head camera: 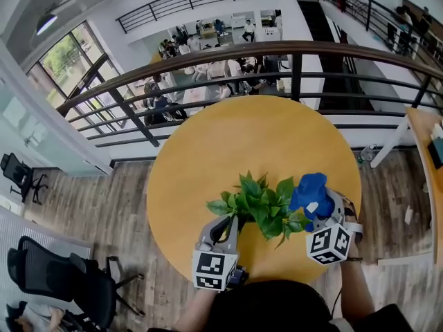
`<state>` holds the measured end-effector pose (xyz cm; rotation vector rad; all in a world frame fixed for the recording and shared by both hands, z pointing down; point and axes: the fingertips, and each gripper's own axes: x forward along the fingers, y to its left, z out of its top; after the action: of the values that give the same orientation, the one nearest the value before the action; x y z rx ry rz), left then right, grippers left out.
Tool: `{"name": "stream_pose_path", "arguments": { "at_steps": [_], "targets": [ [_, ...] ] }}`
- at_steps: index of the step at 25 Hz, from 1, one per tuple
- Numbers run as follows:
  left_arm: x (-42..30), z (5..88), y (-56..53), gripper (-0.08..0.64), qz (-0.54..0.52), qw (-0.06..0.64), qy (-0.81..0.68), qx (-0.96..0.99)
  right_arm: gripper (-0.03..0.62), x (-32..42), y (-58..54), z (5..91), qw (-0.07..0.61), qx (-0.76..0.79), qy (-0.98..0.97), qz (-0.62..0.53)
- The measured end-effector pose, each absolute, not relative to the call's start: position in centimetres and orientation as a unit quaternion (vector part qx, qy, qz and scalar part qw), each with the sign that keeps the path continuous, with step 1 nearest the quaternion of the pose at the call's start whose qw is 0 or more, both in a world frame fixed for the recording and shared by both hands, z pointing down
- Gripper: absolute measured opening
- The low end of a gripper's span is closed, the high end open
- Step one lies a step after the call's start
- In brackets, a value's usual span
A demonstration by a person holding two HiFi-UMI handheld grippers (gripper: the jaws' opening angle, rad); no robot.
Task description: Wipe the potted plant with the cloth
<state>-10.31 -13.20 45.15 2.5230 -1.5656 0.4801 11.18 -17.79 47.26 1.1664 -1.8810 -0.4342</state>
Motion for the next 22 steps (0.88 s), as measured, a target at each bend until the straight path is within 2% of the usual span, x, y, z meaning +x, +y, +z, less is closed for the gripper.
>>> {"name": "stream_pose_path", "arguments": {
  "at_steps": [3,6,8,12,19,22],
  "targets": [
    [-10.2,45.1,-13.2,0.002,0.157,0.066,-0.517,0.839,0.161,12.8,-18.6,45.5,0.401,0.504,-0.747,-0.164],
    [-10.4,44.8,-13.1,0.002,0.156,0.063,-0.518,0.839,0.161,10.8,-18.6,43.0,0.334,0.511,-0.775,-0.165],
    [-10.4,44.6,-13.0,0.002,0.156,0.062,-0.519,0.838,0.161,8.7,-18.4,43.1,0.318,0.489,-0.796,-0.160],
    [-10.1,44.6,-13.0,0.002,0.154,0.063,-0.518,0.839,0.161,7.4,-18.2,47.4,0.365,0.449,-0.803,-0.142],
    [-10.5,44.6,-13.1,0.002,0.156,0.065,-0.522,0.836,0.161,15.2,-18.9,54.1,0.454,0.479,-0.747,-0.077],
    [-10.5,44.6,-13.1,0.002,0.155,0.065,-0.522,0.836,0.161,16.9,-19.2,53.4,0.452,0.502,-0.734,-0.073]
  ]
}}
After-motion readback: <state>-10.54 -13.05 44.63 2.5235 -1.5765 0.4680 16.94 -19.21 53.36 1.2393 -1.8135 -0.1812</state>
